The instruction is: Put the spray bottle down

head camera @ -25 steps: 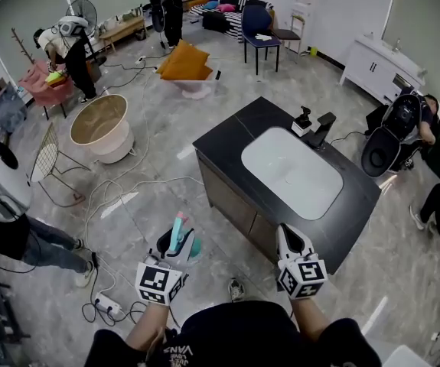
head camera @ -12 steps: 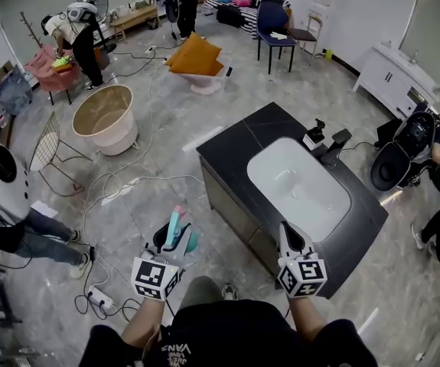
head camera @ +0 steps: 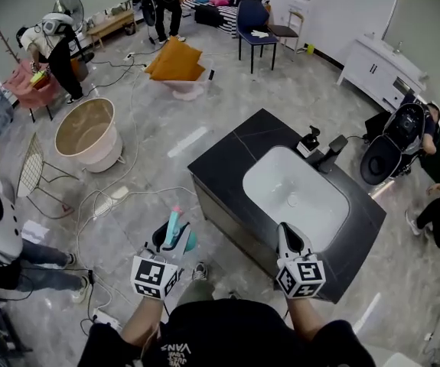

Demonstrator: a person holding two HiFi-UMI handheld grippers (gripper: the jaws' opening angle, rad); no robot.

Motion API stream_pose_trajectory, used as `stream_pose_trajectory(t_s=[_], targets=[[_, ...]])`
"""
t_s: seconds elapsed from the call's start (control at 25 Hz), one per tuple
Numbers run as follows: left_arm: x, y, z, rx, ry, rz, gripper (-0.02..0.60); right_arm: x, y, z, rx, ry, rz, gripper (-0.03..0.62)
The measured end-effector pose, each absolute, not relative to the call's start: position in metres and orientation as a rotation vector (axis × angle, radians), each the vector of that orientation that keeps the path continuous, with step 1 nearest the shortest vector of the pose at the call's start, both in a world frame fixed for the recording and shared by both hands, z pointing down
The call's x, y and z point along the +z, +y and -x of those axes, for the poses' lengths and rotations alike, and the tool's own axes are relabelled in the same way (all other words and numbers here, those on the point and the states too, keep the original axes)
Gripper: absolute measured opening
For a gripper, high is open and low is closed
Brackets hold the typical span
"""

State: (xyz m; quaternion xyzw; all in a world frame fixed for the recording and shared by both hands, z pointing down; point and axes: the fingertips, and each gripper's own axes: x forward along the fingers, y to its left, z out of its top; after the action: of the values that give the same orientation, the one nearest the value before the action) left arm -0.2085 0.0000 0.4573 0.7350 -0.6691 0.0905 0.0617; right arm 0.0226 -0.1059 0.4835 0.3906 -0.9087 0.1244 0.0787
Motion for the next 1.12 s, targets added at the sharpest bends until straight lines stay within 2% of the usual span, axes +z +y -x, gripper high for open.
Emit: stream_pose_trajectory(t_s=[0.64,1.12], targets=[[0.458,-0.105,0.289,0.296,-1.781,-2.488,0.143,0.488,-0.145,0.04,0.419,-2.594,-1.493,0.0],[0.448,-0.202,0.277,0.277,-1.563,-2.719,0.143,0.501,-0.15,0.036,0.478,-2.458,-1.675,0.0]])
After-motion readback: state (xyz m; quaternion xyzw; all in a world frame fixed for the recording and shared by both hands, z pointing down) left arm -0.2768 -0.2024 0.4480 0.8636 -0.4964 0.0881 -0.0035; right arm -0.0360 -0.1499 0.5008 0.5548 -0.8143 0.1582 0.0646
